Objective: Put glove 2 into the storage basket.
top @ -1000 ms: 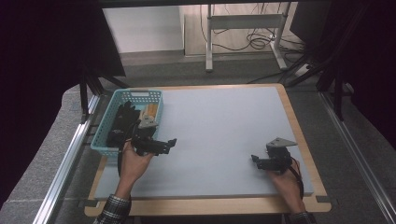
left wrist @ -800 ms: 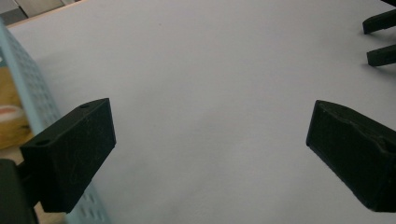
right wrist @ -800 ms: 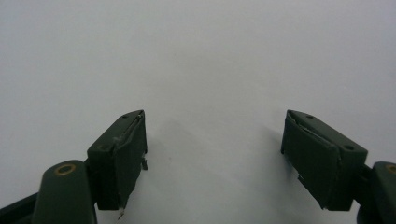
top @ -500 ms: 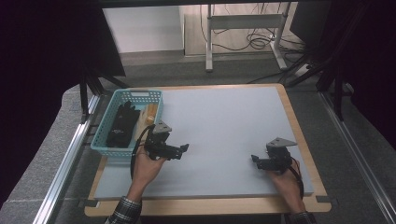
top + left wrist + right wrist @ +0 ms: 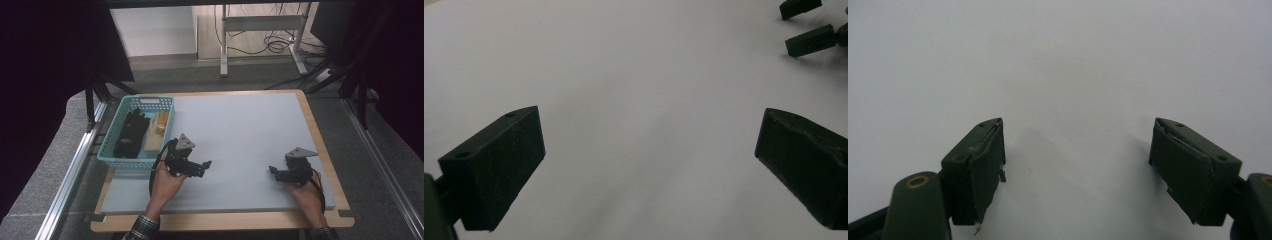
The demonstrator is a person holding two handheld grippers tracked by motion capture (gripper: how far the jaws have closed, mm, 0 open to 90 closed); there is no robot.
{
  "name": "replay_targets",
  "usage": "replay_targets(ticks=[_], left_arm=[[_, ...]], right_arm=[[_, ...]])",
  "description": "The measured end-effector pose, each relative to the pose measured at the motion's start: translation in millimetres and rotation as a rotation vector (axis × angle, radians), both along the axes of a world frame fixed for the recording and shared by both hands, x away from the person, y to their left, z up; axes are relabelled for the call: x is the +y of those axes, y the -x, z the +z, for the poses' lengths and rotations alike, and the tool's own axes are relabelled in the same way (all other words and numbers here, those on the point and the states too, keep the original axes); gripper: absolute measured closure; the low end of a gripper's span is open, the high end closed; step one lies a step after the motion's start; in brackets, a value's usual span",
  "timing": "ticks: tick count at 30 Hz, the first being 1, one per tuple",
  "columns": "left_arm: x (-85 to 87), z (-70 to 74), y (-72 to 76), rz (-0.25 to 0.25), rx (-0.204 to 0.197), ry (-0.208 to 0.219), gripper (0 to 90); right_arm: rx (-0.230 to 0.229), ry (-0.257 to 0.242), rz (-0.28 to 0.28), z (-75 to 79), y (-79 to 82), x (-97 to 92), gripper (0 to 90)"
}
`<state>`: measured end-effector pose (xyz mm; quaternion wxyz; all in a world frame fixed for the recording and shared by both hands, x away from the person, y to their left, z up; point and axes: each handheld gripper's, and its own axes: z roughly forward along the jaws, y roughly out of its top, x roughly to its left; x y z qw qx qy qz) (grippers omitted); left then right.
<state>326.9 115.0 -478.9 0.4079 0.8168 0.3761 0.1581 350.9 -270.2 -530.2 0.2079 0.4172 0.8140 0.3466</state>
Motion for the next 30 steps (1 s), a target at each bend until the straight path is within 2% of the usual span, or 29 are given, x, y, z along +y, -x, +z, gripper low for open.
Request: replay_targets(ticks=[12, 30], left_arm=[[-10.3, -17.3, 5.3, -0.029, 0.013, -0.003, 0.0], [-20.8, -41.2, 11.7, -0.062, 0.026, -0.034, 0.0]], right_arm=[[0.0, 0.0, 0.0, 0.0, 0.0, 0.0, 21.9], [0.0, 0.0, 0.0, 0.0, 0.0, 0.1, 21.9]])
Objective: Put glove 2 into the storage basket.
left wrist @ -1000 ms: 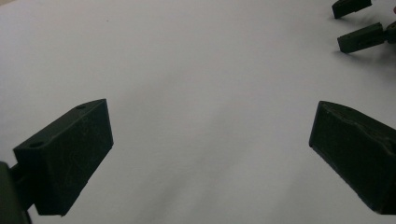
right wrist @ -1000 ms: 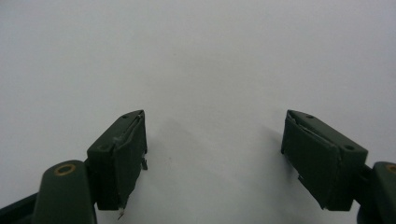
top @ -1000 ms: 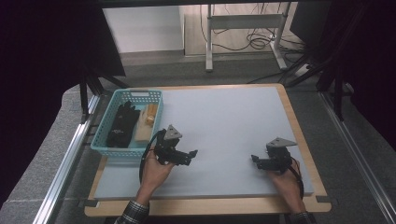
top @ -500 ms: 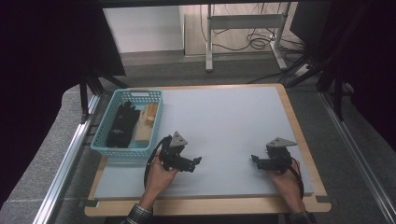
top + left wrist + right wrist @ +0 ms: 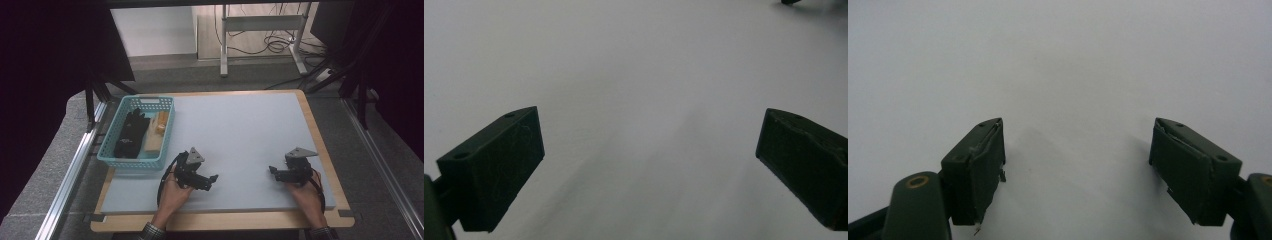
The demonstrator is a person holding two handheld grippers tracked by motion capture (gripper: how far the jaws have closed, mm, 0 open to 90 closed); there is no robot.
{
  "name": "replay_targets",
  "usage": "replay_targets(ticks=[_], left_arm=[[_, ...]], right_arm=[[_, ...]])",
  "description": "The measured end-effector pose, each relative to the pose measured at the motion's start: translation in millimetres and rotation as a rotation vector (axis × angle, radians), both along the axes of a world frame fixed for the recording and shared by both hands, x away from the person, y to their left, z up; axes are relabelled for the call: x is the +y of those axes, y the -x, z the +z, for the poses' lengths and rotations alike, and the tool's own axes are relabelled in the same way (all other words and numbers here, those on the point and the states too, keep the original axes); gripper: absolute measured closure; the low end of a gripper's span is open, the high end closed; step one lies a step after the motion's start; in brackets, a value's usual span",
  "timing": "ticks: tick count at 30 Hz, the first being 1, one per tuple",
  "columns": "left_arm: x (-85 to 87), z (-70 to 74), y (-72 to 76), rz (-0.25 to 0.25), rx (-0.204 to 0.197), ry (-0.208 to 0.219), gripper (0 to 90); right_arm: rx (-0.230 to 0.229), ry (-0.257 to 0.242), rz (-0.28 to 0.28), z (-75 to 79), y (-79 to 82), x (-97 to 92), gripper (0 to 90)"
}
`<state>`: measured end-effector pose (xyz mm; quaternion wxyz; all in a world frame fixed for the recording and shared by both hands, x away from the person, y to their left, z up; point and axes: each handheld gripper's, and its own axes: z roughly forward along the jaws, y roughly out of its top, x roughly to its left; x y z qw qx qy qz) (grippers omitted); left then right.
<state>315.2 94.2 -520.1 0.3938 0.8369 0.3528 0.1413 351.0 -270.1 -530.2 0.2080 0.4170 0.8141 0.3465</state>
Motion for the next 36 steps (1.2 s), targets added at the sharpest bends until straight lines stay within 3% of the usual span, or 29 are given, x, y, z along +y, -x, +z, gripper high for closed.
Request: replay_targets(ticks=[14, 23, 29, 36], left_arm=[[-3.8, -16.7, 3.2, 0.001, 0.027, -0.037, 0.0], [-8.1, -25.4, 3.7, 0.002, 0.044, -0.088, 0.0], [-7.0, -25.9, 1.7, 0.005, 0.071, -0.076, 0.0], [-7.8, -26.1, 2.1, 0.012, 0.074, -0.078, 0.0]], right_arm=[[0.0, 0.0, 0.0, 0.1, 0.0, 0.1, 21.9], [0.0, 0.0, 0.0, 0.1, -0.1, 0.0, 21.9], [0.0, 0.0, 0.0, 0.0, 0.0, 0.1, 21.9], [-0.001, 0.001, 0.0, -0.3, 0.2, -0.1, 21.6]])
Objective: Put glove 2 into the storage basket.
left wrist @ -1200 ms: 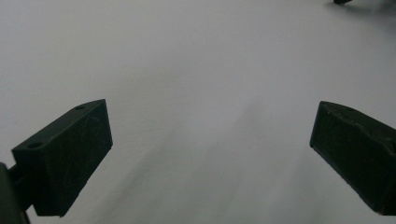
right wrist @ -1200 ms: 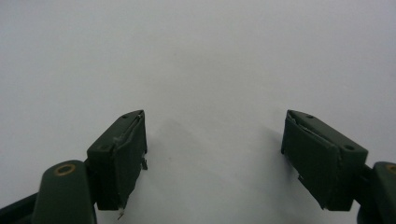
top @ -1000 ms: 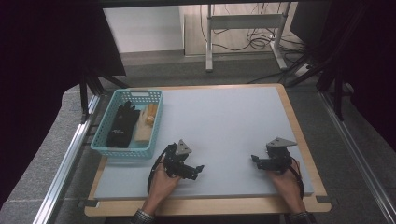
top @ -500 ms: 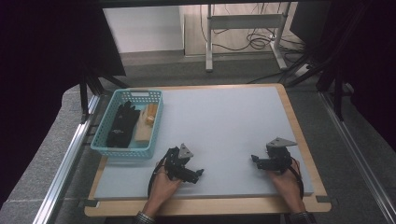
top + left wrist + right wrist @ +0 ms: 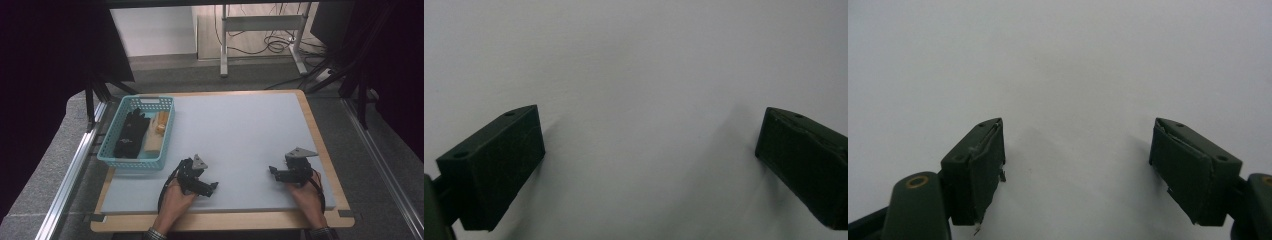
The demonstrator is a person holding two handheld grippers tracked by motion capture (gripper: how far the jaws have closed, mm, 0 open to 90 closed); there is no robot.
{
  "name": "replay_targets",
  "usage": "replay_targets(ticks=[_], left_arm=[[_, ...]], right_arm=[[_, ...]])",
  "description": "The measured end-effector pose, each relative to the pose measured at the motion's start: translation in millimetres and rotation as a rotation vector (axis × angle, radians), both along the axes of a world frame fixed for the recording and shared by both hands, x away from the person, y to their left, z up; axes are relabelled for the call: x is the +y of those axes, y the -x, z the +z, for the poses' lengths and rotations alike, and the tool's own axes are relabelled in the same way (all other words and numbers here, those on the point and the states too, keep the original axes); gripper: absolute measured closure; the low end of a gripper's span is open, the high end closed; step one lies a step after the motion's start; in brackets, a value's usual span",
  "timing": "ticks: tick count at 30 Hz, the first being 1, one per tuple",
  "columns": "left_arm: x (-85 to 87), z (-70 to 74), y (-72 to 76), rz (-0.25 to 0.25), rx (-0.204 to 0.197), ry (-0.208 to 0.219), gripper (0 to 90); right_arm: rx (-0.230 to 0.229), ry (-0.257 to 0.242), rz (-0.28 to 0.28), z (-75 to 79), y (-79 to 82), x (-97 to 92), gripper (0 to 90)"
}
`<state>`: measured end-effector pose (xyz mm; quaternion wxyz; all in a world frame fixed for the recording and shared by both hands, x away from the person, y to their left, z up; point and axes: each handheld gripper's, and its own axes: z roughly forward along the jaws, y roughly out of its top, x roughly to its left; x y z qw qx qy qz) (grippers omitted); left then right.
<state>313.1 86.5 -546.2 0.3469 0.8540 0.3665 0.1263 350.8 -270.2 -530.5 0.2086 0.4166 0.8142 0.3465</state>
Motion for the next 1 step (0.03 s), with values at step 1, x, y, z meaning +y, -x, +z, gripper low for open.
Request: replay_targets(ticks=[1], left_arm=[[0.0, 0.0, 0.1, 0.001, -0.001, 0.0, 0.0]], right_arm=[[0.001, 0.0, 0.0, -0.1, -0.1, -0.2, 21.7]])
